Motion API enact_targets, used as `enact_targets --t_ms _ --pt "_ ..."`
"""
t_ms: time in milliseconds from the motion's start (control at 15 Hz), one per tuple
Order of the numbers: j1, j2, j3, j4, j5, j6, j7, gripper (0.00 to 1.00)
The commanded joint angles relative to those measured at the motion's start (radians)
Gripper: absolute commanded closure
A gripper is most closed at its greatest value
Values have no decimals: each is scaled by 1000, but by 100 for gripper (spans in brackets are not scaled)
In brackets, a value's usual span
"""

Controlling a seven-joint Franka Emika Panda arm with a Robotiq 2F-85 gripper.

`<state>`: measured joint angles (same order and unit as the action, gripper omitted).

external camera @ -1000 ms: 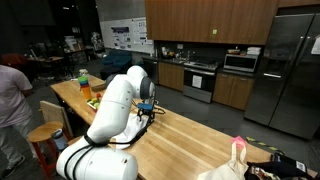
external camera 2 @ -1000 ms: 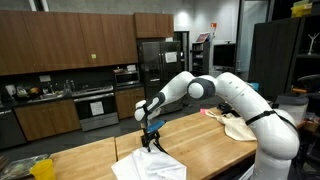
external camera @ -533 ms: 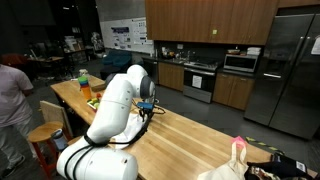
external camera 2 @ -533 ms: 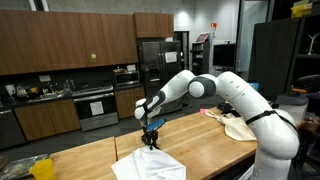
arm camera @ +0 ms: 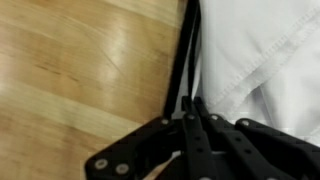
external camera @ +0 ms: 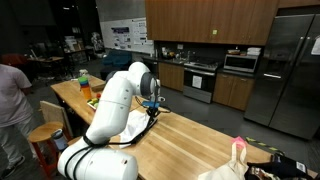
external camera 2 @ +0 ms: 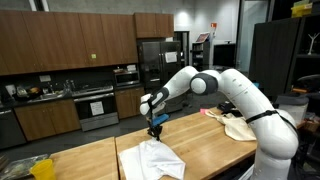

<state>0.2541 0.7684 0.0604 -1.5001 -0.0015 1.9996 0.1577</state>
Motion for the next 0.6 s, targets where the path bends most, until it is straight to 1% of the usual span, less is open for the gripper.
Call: enact_targets --t_ms 0,200,267,333,533 --pt "-30 -158 -35 -135 -33 60 33 99" --pt "-52 -266 -71 -212 -62 88 67 99" --pt "-62 -297 -74 -232 -83 53 42 99" --pt "-65 -195 -51 -126 -60 49 37 97" --pt "-83 -267 -56 -190 -72 48 36 97"
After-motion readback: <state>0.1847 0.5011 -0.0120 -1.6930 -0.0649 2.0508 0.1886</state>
